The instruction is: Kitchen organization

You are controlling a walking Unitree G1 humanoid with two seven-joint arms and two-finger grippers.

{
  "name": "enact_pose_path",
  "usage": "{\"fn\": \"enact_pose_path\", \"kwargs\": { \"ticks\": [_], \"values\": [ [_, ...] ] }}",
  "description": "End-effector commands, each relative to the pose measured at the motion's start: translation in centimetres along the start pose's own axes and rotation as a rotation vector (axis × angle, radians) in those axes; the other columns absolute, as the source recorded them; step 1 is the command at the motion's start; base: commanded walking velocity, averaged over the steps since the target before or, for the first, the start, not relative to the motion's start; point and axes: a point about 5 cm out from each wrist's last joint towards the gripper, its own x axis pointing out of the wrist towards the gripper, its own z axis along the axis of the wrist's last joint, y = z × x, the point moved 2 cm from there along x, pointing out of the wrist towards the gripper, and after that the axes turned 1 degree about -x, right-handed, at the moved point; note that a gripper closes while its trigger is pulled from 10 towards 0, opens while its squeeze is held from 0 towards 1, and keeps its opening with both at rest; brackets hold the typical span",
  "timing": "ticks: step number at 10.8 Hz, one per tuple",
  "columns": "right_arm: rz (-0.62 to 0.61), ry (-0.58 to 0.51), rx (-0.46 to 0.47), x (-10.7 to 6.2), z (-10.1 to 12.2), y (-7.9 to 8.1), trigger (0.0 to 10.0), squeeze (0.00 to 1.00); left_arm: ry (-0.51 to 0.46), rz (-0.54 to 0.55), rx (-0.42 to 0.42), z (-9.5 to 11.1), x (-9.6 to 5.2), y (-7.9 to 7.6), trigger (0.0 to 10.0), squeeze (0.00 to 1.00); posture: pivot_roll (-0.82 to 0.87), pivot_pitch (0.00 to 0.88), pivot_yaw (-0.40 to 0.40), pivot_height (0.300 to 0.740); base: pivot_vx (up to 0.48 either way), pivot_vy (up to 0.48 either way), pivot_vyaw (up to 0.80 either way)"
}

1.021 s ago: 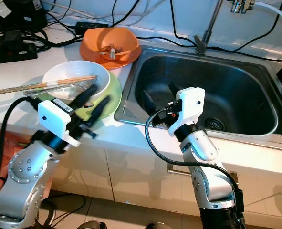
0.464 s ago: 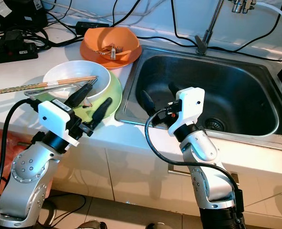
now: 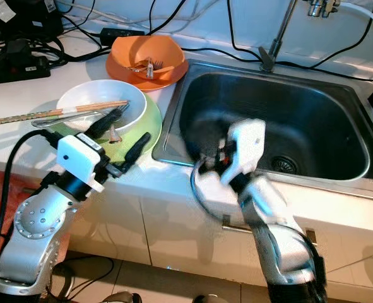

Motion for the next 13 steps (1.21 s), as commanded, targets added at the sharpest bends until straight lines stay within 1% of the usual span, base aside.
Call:
{"fn": "enact_pose_path", "kwargs": {
  "ticks": [1,2,3,4,5,7,8,10,12,13],
  "values": [
    [0.051,0.017,0.014,-0.6,0.1,0.4,10.0,0.0,0.003,0.006,0.024,-0.2,0.1,0.1,10.0,0.0,0.07,0.11,-0.088,0.74,0.0,0.0,0.0],
    [0.109,0.047,0.042,-1.2,-0.1,0.7,10.0,0.0,0.01,0.012,0.027,-0.4,0.2,0.3,10.0,0.0,0.07,0.109,-0.086,0.74,0.0,0.0,0.0],
    [0.182,0.069,0.05,-1.6,0.0,1.1,10.0,0.0,0.011,0.004,0.038,-0.5,0.3,0.2,10.0,0.0,0.07,0.11,-0.084,0.74,0.0,0.0,0.0],
    [0.217,0.076,0.053,-1.8,0.1,1.3,10.0,0.0,0.01,-0.002,0.04,-0.5,0.4,0.1,10.0,0.0,0.07,0.11,-0.085,0.74,0.0,0.0,0.0],
    [0.252,0.083,0.054,-1.9,0.3,1.5,10.0,0.0,0.008,-0.019,0.06,-0.7,0.5,0.0,10.0,0.0,0.07,0.107,-0.083,0.74,0.0,0.0,0.0],
    [0.265,0.082,0.061,-1.9,0.5,1.5,10.0,0.0,0.009,-0.045,0.115,-0.9,0.4,0.1,10.0,0.0,0.08,0.106,-0.08,0.74,0.0,0.0,0.0],
    [0.281,0.083,0.068,-1.9,0.5,1.8,10.0,0.0,0.016,-0.055,0.143,-1.2,0.3,0.3,10.0,0.0,0.08,0.105,-0.079,0.74,0.0,0.0,0.0],
    [0.304,0.088,0.078,-2.0,0.5,2.2,10.0,0.0,0.038,-0.078,0.186,-1.8,0.1,0.5,10.0,0.0,0.08,0.106,-0.076,0.74,0.0,0.0,0.0],
    [0.308,0.085,0.082,-2.1,0.5,2.3,10.0,0.0,0.047,-0.081,0.21,-2.2,0.0,0.8,10.0,0.0,0.07,0.108,-0.075,0.74,0.0,0.0,0.0],
    [0.311,0.085,0.084,-2.1,0.5,2.5,10.0,0.0,0.048,-0.074,0.229,-2.5,0.1,1.3,10.0,0.0,0.07,0.109,-0.076,0.74,0.0,0.0,0.0]
  ]
}}
